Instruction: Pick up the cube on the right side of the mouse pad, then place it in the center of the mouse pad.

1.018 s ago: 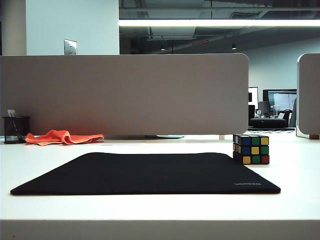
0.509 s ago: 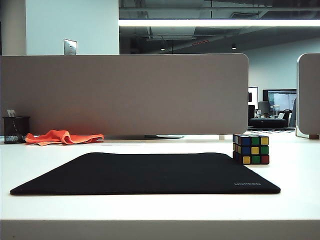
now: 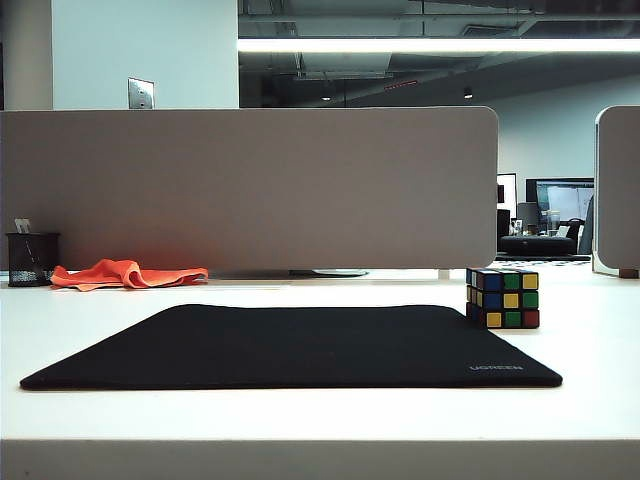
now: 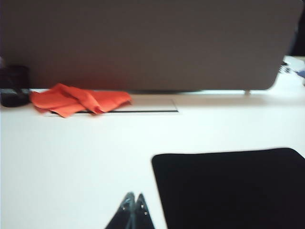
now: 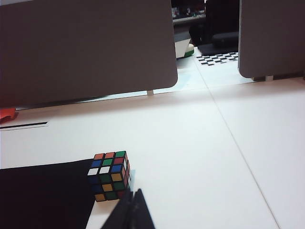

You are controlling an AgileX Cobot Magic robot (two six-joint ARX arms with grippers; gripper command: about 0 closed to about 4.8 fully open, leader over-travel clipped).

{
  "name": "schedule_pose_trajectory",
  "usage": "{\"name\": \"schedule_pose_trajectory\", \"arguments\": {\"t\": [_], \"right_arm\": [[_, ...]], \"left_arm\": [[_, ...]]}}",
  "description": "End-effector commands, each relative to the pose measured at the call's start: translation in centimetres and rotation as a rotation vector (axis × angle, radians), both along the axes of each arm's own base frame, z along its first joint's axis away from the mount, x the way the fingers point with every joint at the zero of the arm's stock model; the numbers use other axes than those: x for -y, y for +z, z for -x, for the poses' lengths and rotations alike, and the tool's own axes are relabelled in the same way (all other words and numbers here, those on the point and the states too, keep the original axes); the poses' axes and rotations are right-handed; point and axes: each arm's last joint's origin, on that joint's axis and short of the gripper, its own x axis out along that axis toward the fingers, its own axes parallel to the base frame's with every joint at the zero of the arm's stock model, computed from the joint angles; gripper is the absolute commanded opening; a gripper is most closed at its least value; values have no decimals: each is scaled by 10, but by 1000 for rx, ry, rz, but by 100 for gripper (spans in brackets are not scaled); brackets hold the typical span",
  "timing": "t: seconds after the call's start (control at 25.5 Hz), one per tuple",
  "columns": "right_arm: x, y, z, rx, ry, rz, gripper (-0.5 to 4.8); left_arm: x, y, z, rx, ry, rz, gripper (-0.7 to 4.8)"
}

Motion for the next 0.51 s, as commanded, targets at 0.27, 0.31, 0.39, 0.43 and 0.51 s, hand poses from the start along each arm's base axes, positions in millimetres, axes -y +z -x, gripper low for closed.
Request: {"name": "schedule_pose_trajectory", "arguments": {"t": [0.27,0.31,0.39,0.43,0.51], "right_arm": [[-1,45,-2,-105,37,5,-4],[-2,48,-4,-124,65,4,-4],[-5,62,-15,-164,149,-2,-4],[-6,73,-24,-196,173,-4,-4],[-6,84,-34,-229,174,2,-4]], "left_arm": [[6,48,-32,-100,-156,-91,-6],[7,53,-37,-109,-164,-90,-6],[8,62,-46,-121,-186,-88,-6],[10,67,-49,-114,-205,-93,-6],[12,70,-50,-102,-224,-93,-6]]}}
